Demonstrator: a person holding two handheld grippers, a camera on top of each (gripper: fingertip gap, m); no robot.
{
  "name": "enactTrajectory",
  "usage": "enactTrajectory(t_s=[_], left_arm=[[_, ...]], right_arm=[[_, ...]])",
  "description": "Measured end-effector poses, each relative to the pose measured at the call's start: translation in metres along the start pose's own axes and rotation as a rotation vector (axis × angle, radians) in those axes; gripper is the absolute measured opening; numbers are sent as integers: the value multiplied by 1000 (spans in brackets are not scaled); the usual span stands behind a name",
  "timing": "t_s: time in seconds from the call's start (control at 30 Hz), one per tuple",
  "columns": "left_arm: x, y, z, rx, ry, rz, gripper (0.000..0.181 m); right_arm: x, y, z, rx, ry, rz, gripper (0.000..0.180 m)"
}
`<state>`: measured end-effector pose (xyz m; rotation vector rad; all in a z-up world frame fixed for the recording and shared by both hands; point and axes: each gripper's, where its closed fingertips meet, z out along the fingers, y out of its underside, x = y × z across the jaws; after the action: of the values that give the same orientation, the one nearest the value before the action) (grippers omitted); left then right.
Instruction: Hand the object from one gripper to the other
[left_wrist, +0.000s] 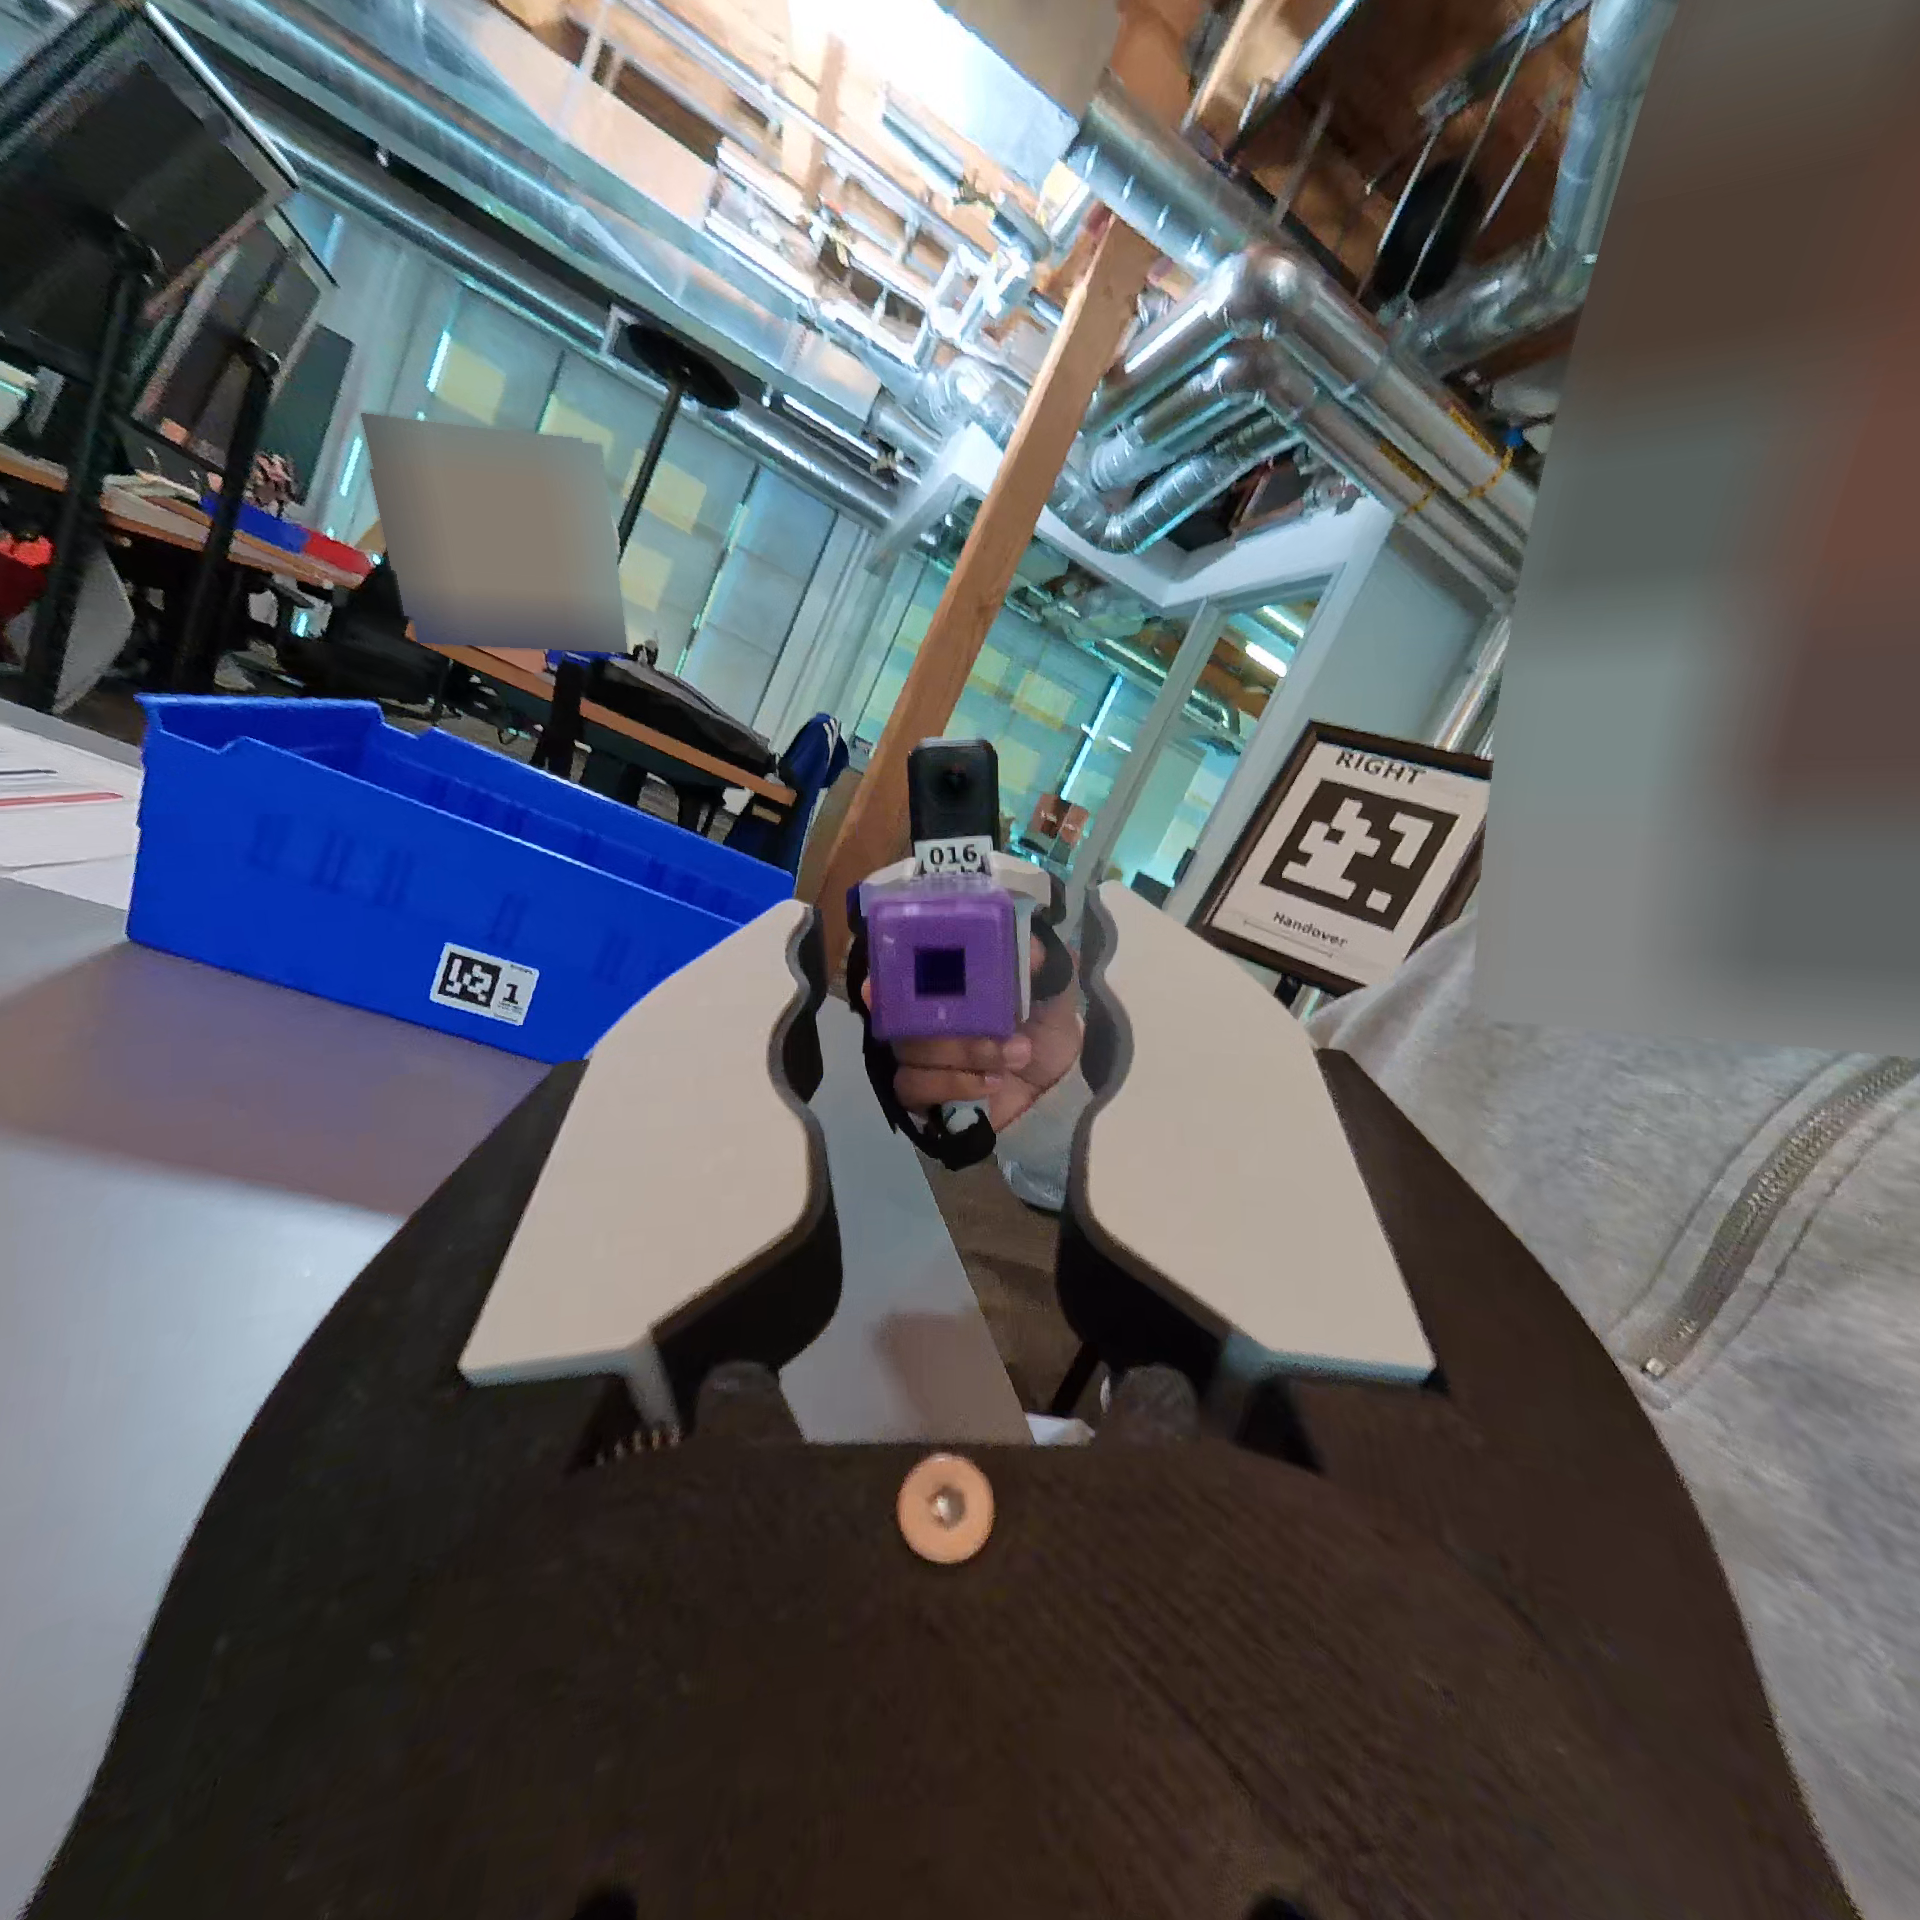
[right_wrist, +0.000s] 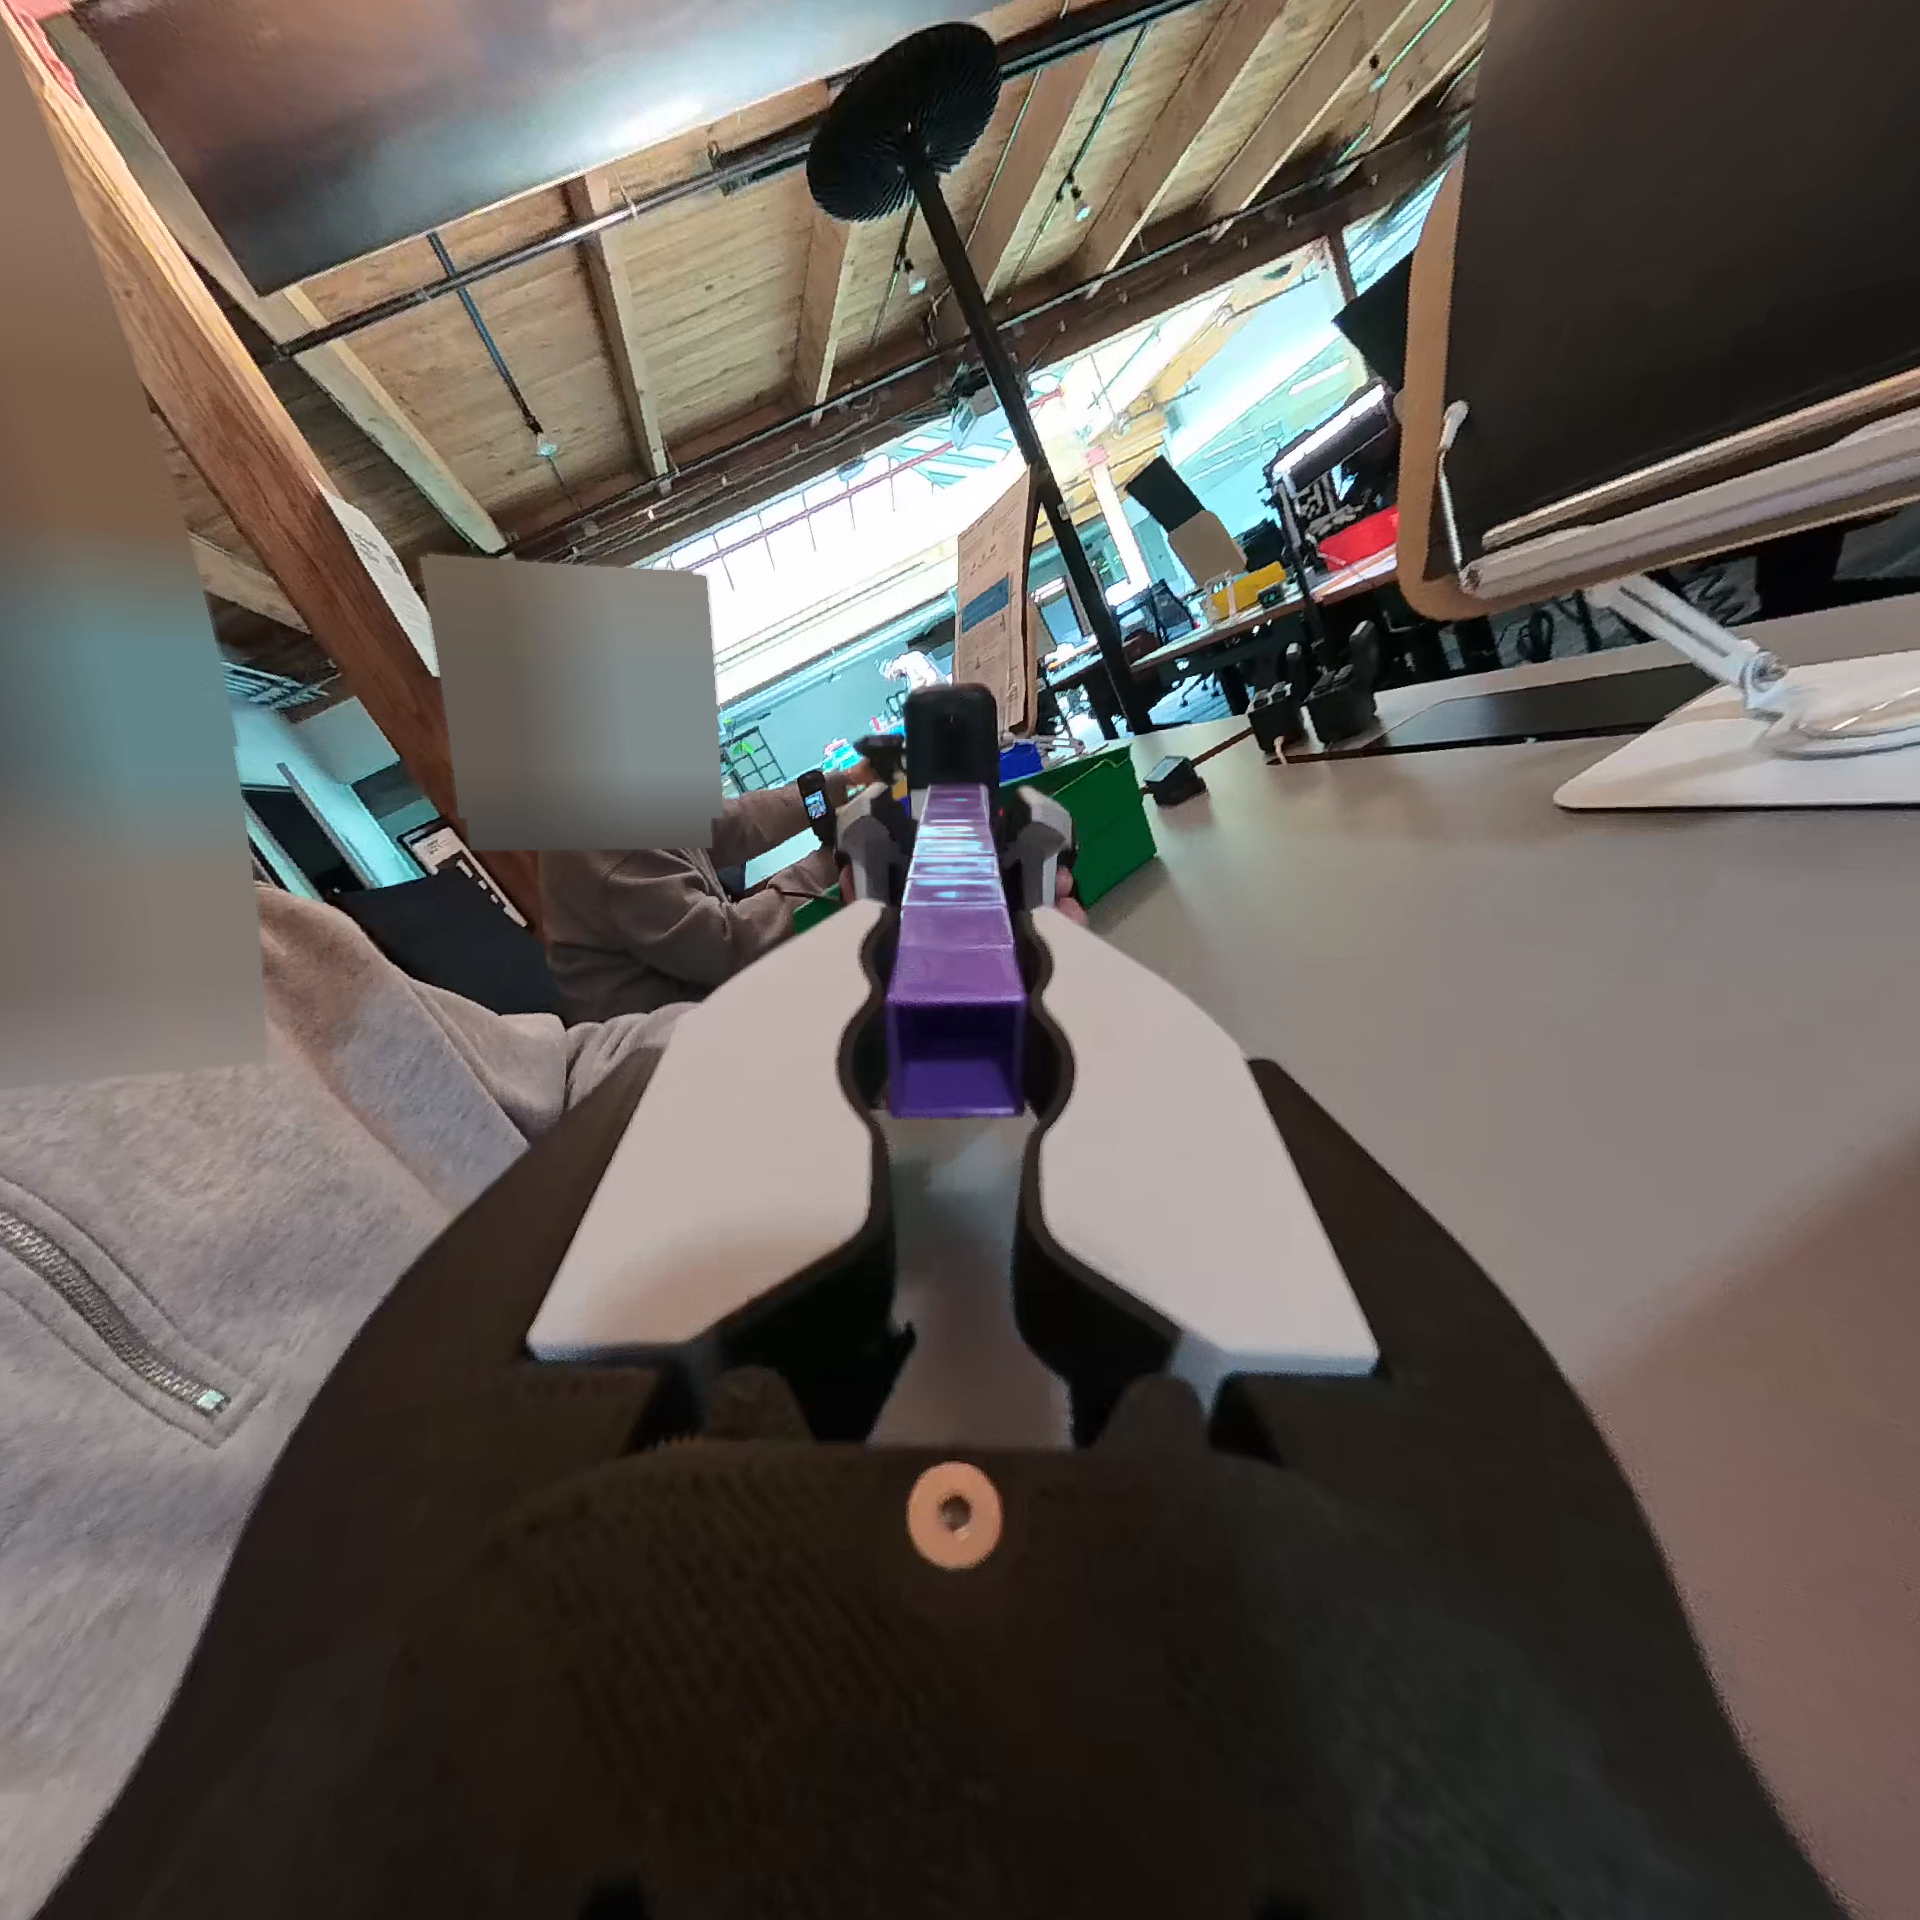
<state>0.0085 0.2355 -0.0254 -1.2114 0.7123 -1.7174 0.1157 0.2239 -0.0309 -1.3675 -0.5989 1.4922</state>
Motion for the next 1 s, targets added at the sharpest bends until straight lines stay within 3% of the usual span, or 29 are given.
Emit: enactTrajectory(t_s=[0.07, 0.17, 0.3, 0.57, 0.83, 1.0], left_arm=[[1, 6, 2, -36, 9, 4, 47], [3, 15, 3, -104, 27, 3, 23], [-1, 25, 3, -190, 3, 34, 23], [-7, 28, 1, -189, -17, 9, 27], [-14, 36, 1, -223, -42, 2, 46], [-7, 37, 2, -240, -6, 33, 24]], right_arm=[[0, 6, 2, -29, -5, -4, 22], [-2, 8, 3, -45, -7, -21, 22], [1, 4, 1, -23, 8, -27, 22], [0, 7, 4, -41, 15, -48, 22], [-1, 5, 3, -25, 10, -39, 22], [0, 6, 3, -26, 12, -36, 22]])
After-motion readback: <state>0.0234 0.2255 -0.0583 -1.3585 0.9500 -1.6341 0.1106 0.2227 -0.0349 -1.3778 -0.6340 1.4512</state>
